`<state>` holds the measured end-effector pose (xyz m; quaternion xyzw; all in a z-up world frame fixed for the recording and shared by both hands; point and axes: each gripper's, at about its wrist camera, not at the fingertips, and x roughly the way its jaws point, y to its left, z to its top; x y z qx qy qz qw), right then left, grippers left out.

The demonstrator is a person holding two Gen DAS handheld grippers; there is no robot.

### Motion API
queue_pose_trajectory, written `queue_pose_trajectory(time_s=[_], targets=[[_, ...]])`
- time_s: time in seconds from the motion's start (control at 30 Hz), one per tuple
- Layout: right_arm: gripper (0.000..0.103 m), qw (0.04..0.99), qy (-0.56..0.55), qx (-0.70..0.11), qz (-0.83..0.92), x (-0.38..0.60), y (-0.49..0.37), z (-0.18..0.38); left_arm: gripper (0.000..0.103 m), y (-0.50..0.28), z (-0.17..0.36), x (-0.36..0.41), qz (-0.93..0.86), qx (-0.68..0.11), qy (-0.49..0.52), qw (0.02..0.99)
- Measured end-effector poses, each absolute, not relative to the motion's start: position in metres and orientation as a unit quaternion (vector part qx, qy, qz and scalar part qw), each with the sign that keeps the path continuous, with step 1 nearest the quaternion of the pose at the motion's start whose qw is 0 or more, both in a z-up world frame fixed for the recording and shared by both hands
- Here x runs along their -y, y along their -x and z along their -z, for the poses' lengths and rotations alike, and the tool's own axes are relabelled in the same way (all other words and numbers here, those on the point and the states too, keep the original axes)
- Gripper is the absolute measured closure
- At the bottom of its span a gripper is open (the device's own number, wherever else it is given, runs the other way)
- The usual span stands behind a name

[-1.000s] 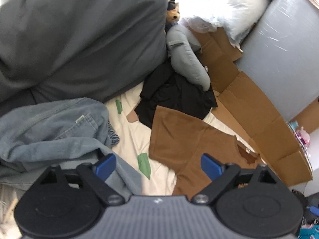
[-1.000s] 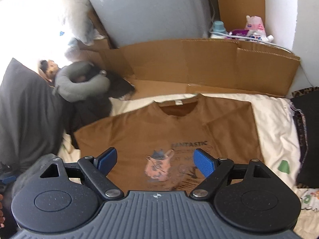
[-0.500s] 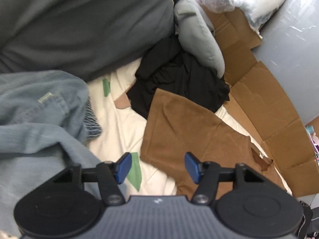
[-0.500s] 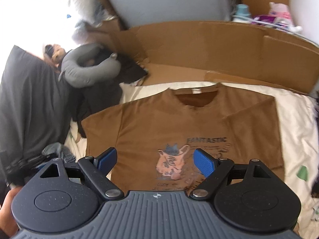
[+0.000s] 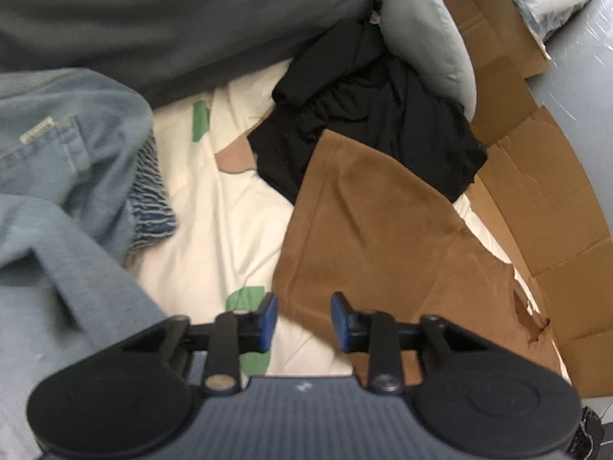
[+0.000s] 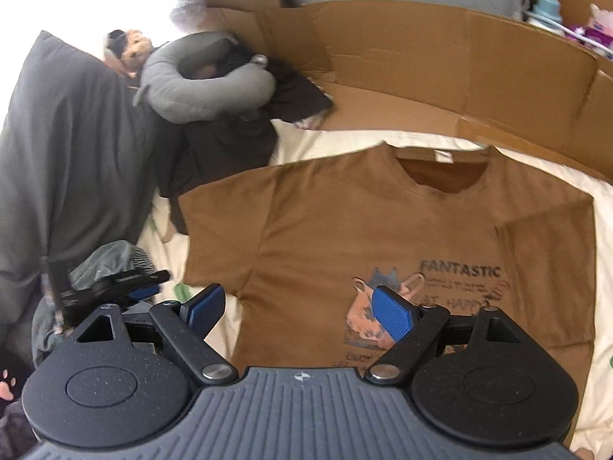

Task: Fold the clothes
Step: 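Move the left gripper to the brown shirt side and pinch its edge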

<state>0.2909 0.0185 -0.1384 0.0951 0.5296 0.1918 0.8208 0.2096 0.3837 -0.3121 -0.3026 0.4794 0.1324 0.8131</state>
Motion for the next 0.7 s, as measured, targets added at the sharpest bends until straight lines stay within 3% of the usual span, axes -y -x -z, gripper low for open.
queue_pose_trajectory(time_s=[0.23,0.7], targets=[[0.015,0.819,-0.106,-0.538,-0.169,-0.007,-0.292,0.136,0.089,-0.211,0.337,-0.373,-0.122,-0.488,0.313,0.806],[0.015,0.824,-0.095,-0.532,-0.167,-0.003,-0.299,0.139,0.101,-0.247,0.368,-0.376,-0.132,-0.498,0.310,0.799]])
